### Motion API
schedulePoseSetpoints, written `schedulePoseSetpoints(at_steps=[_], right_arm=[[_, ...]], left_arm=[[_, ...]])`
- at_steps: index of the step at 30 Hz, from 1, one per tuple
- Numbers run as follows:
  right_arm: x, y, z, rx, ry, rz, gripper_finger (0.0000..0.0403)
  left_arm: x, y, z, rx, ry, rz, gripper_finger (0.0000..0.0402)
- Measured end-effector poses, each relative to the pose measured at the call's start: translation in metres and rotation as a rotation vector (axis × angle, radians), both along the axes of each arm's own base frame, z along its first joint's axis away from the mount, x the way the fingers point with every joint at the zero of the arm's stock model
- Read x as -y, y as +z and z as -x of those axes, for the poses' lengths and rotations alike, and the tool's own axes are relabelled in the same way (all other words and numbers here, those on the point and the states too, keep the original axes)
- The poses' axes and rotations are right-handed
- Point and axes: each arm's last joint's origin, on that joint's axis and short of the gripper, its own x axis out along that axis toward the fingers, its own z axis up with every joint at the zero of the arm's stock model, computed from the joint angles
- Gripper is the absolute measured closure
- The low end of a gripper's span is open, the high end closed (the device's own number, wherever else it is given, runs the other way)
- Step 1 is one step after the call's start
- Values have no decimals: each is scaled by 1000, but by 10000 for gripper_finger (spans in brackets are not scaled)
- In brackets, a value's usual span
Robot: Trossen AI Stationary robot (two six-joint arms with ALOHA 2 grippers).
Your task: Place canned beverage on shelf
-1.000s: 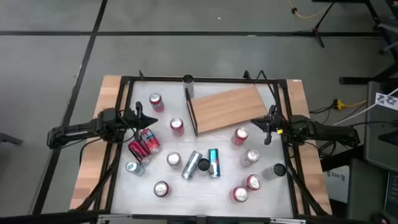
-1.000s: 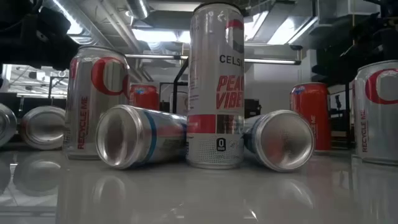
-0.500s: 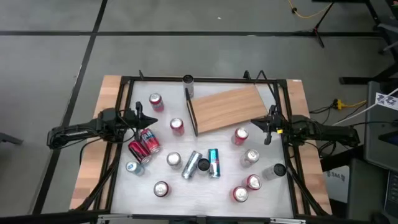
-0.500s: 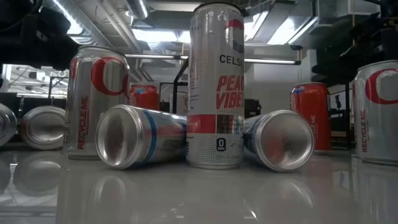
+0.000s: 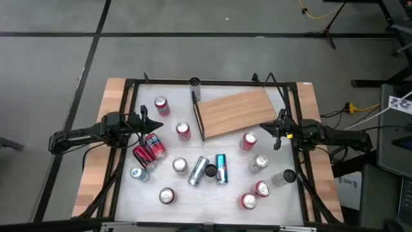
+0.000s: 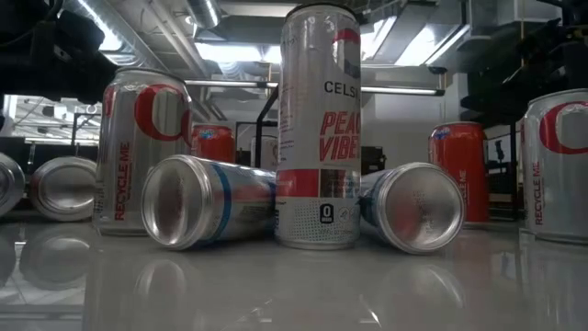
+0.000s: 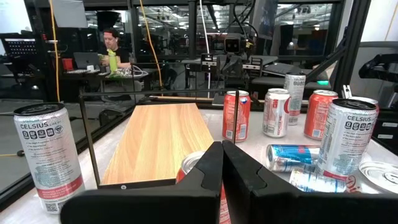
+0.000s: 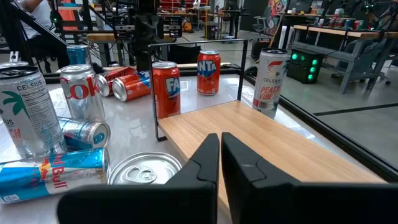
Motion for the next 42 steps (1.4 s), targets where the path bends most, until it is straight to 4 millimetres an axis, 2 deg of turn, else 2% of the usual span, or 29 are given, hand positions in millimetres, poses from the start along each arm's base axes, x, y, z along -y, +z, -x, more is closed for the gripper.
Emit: schedulePoseSetpoints(at_steps=[8,18,28,33,42], right_arm=[[0,0,0,1,0,0,393],[0,0,0,1,0,0,393],[0,0,0,2,0,-3,393],[0,0,0,3,0,-3,393],[0,0,0,3,0,-3,393]], left_arm=[[-2,0,0,0,72,3,401],[-2,2,0,20,69,-2,401],[-2,14,2,143,97,-14,399],[-4,16,3,169,165,11,357],[-9,16,5,192,331,79,235]])
